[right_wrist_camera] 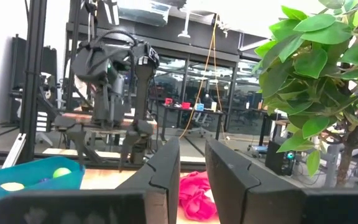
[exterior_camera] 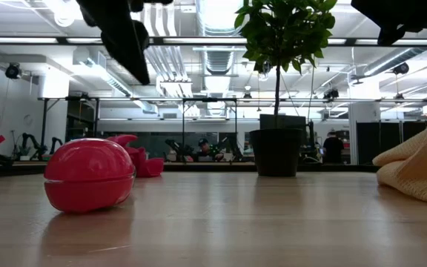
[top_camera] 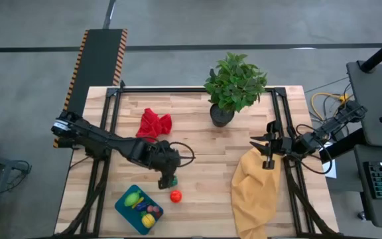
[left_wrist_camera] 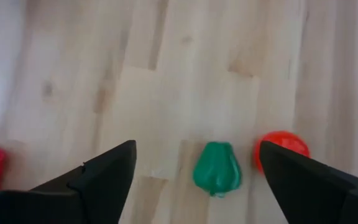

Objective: Pick and placing Produce into tupperware
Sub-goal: Put the green pepper into the blue bin

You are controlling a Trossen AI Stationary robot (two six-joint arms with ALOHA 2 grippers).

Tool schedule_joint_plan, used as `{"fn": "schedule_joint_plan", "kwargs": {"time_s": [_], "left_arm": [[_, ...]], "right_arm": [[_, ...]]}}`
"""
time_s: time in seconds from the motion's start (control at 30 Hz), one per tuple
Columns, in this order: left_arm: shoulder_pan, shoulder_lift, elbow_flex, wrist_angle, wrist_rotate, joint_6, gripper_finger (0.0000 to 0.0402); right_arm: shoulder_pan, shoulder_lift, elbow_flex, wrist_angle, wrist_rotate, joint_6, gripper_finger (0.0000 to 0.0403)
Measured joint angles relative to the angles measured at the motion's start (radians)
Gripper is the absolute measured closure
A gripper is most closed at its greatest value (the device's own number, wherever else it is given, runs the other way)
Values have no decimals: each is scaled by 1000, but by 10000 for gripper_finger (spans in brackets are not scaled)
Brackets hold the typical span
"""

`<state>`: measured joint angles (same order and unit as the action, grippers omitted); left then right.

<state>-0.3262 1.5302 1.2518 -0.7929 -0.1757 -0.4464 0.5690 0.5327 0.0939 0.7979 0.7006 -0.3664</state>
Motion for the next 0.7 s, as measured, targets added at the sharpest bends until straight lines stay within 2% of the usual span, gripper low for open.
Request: {"fn": "schedule_joint_plan", "kwargs": {"time_s": [0.3,0.7], "left_arm": [[-3,97,-2,-1,122,-14,71],[-4,187,-10,-1,132,-18,71]], "right_arm": [[0,0,0,-1,0,-1,335],[0,0,0,-8,0,-1,335]]}}
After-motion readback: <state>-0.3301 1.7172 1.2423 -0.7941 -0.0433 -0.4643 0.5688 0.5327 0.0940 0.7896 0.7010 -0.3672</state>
